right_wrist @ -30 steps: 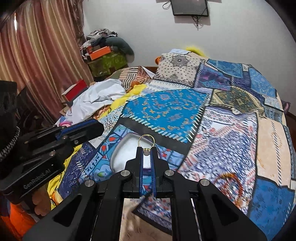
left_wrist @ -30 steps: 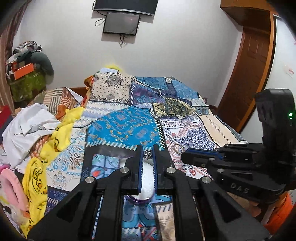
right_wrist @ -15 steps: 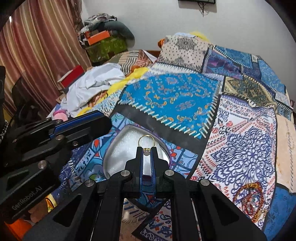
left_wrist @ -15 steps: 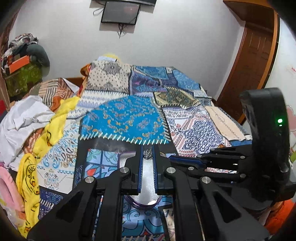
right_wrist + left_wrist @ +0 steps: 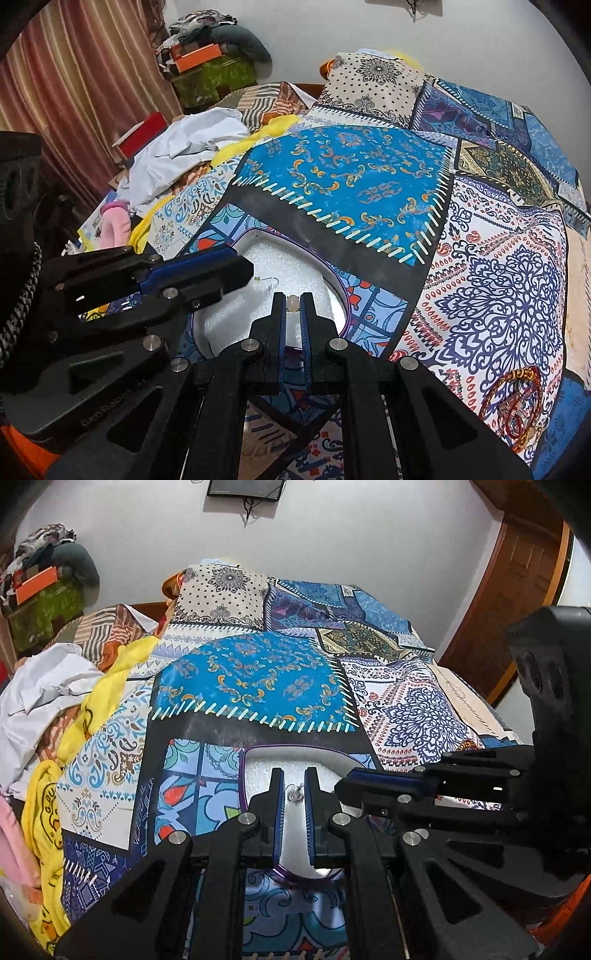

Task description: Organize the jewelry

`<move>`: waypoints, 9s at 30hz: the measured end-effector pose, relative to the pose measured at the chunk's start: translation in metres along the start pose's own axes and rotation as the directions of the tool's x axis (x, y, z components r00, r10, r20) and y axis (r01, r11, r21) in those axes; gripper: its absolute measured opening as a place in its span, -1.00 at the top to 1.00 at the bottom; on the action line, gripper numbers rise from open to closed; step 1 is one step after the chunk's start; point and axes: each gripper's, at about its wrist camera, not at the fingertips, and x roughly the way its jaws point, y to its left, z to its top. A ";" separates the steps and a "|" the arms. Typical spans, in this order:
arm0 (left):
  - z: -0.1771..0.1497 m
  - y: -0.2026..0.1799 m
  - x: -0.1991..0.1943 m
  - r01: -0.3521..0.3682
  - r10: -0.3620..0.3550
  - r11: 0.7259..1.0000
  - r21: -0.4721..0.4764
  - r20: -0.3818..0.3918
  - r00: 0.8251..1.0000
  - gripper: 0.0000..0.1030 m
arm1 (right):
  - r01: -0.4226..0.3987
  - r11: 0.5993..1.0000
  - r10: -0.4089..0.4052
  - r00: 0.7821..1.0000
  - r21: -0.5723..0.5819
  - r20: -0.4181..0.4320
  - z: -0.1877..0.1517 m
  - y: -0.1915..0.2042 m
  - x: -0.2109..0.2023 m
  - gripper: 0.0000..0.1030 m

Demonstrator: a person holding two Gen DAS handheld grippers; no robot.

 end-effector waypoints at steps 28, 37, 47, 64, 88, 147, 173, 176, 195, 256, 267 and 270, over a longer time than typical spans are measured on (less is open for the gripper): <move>0.019 -0.058 -0.084 -0.040 0.030 0.997 0.067 0.148 0.988 -0.24 | 0.166 0.981 -0.185 0.959 0.103 0.214 -0.018 -0.038 -0.123 0.07; 0.024 -0.098 -0.062 -0.010 0.000 0.996 0.088 0.103 0.995 -0.29 | 0.241 0.950 -0.284 0.931 0.198 0.231 -0.047 -0.087 -0.157 0.05; 0.019 -0.135 -0.005 0.027 -0.024 0.992 0.123 -0.027 0.999 -0.29 | 0.277 0.923 -0.333 0.923 0.267 0.194 -0.077 -0.131 -0.161 0.05; 0.003 -0.187 0.057 0.149 -0.115 0.969 0.198 -0.173 0.978 0.18 | 0.238 0.928 -0.287 0.947 0.287 0.142 -0.099 -0.163 -0.137 0.05; 0.003 -0.175 0.014 0.149 -0.134 0.969 0.197 -0.089 0.987 0.42 | 0.214 0.945 -0.250 0.961 0.249 0.122 -0.097 -0.153 -0.126 0.05; -0.016 -0.103 -0.035 0.091 -0.090 0.993 0.080 -0.017 0.996 0.76 | 0.145 0.986 -0.156 0.977 0.079 0.148 -0.050 -0.091 -0.121 0.87; -0.045 -0.057 -0.012 0.010 -0.009 1.000 0.007 -0.133 0.991 0.45 | 0.197 0.977 -0.215 0.919 0.086 0.331 -0.021 -0.069 -0.171 0.87; -0.042 -0.056 0.001 -0.004 0.004 1.000 0.004 -0.139 0.990 0.45 | 0.193 0.977 -0.211 0.921 0.085 0.326 -0.021 -0.069 -0.169 0.87; -0.037 -0.038 0.039 -0.022 0.013 0.998 -0.062 -0.137 0.990 0.46 | 0.145 0.988 -0.153 0.946 0.048 0.287 -0.015 -0.061 -0.141 0.87; -0.013 0.007 -0.006 -0.033 0.032 0.999 -0.016 -0.058 0.998 0.81 | -0.097 0.995 0.097 0.993 0.000 -0.069 0.037 0.008 0.018 0.86; -0.005 0.003 -0.035 -0.068 0.068 0.997 -0.023 -0.008 0.998 0.78 | -0.014 0.998 0.014 1.000 -0.068 0.005 0.037 0.020 -0.020 0.82; 0.000 -0.003 -0.046 -0.079 0.080 0.997 -0.017 0.018 0.997 0.66 | 0.007 0.997 -0.003 0.999 -0.071 0.053 0.034 0.018 -0.040 0.62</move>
